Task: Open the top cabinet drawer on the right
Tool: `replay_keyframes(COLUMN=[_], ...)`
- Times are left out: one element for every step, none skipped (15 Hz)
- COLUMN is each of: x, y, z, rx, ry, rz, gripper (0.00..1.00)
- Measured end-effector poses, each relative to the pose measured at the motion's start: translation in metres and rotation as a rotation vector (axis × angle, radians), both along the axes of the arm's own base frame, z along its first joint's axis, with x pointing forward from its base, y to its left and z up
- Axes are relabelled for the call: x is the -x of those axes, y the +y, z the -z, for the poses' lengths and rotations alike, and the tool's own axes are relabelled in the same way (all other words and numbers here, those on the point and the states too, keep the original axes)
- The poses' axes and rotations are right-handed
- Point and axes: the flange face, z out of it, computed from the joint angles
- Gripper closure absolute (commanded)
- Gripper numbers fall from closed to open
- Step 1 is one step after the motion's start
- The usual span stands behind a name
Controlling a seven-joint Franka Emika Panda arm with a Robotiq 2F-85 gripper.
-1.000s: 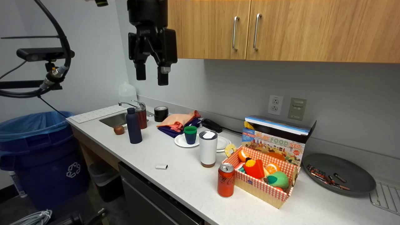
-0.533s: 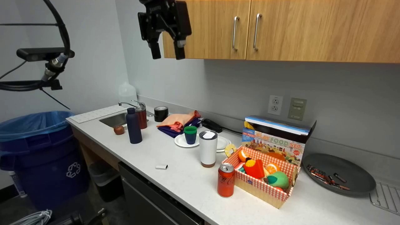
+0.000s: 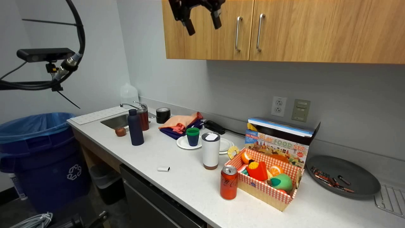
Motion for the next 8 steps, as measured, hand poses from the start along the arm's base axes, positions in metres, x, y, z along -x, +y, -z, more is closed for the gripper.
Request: replay_keyframes(x=[-0.01,-0.02,-0.029,-0.037,-0.045,-0.05,-0.055,-0.058], y=[0.001,0.001,0.0,-0.001,-0.002,-0.002,-0.001,0.0], z=[-0.001,-0.002,-0.002,-0.003,-0.004,-0.006,-0.007,-0.008], rx=[0.019,0.037,0.056,0.075,0.092,0.107,0.117,0.123], ry=[-0.029,-0.055,-0.079,-0.101,-0.121,-0.139,-0.153,-0.162], rz=[-0.001,0.002,0.006,0.008,0.009,0.011,0.014,0.017], gripper=[0.0,0.0,0.0,0.0,0.0,0.0,0.0,0.0])
